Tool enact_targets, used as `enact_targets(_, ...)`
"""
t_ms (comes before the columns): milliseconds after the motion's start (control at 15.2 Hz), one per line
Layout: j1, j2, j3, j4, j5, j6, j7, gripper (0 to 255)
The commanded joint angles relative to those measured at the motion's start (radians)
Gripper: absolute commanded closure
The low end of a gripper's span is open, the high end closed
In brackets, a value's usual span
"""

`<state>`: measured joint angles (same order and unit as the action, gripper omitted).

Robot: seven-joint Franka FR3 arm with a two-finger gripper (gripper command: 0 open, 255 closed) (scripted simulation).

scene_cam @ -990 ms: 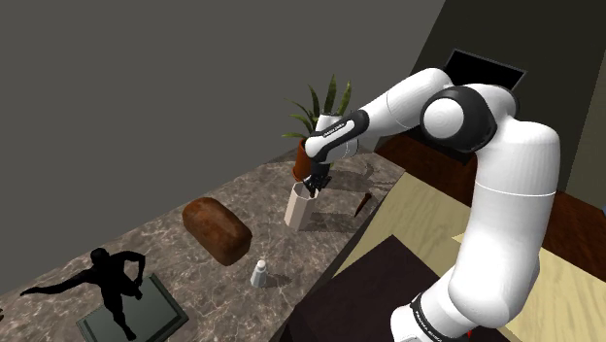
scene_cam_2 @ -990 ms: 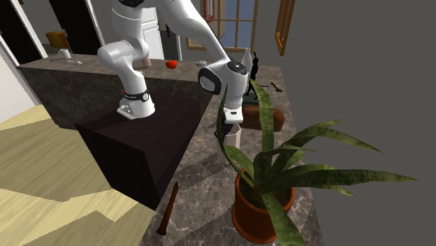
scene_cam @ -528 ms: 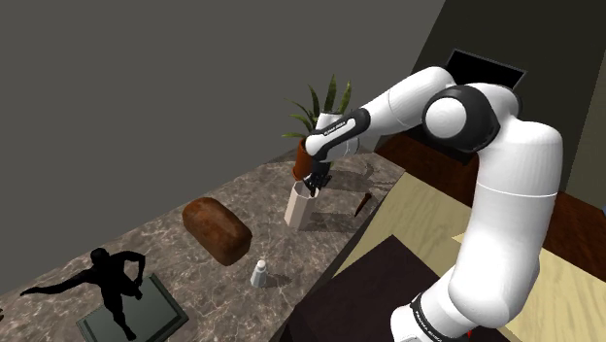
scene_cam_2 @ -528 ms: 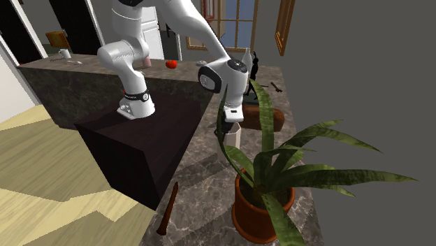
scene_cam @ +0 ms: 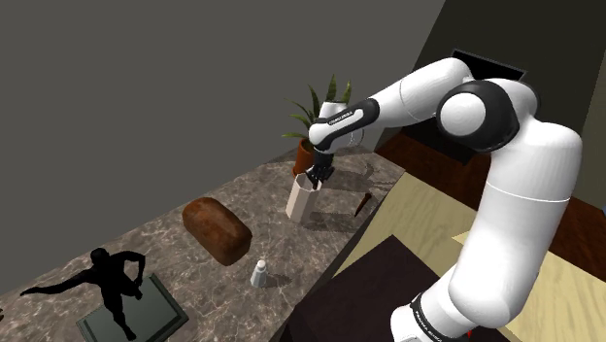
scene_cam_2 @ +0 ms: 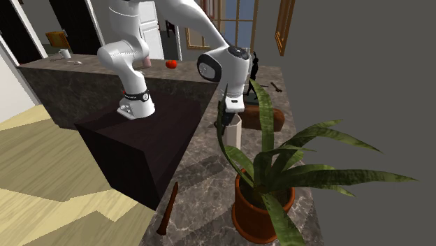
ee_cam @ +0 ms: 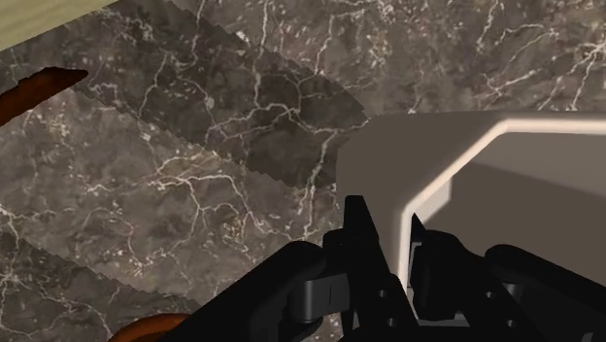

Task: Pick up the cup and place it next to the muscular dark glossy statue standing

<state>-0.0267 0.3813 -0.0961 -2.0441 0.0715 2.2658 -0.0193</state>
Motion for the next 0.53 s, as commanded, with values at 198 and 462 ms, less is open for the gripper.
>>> enact_targets(198,0.002,-0.049,-0.004,0.007,-0.008,-0.055,0.005,255)
enact_targets(462,0.003,-0.083,-0.006,0.018,-0.013,-0.1,0.009,255)
